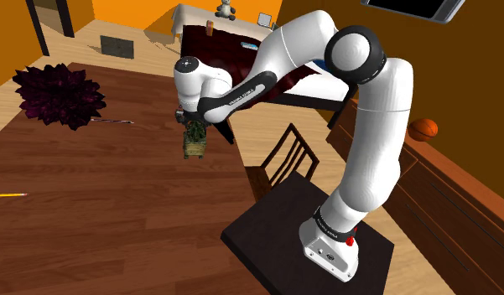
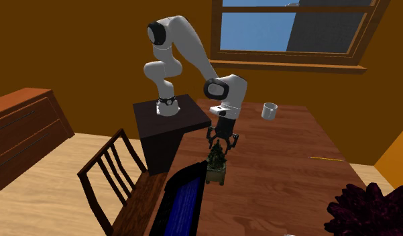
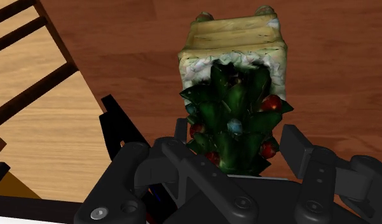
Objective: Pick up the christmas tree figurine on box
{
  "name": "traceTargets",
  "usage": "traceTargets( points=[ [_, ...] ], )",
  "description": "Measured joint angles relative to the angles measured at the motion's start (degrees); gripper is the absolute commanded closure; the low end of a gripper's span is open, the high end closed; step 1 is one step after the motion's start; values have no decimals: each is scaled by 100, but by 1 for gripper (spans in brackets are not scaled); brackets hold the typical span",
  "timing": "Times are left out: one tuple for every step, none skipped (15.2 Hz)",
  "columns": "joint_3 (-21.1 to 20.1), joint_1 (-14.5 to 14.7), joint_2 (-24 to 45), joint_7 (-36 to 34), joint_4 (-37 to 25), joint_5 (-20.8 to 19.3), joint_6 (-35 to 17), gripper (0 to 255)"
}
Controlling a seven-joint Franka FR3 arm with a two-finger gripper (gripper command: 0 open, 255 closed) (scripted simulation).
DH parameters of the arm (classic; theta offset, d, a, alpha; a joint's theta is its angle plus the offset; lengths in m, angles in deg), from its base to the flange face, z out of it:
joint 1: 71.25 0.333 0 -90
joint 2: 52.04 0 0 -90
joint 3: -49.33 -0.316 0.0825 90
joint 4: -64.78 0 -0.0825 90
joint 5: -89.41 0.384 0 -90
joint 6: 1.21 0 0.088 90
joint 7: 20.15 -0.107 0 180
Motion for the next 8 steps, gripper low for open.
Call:
traceTargets(
  points=[
    [1, -1, 2, 2, -4, 0, 1, 255],
    [1, -1, 1, 3, -3, 0, 0, 255],
    [1, -1, 1, 3, -3, 0, 0, 255],
    [0, -1, 1, 2, -2, 1, -1, 255],
    [-1, -1, -1, 2, 1, 0, -3, 255],
    [0, -2, -1, 2, 1, -1, -5, 255],
    [0, 0, 0, -2, 0, -3, -4, 255],
    [-9, -8, -23, 20, 10, 21, 14, 255]
  ],
)
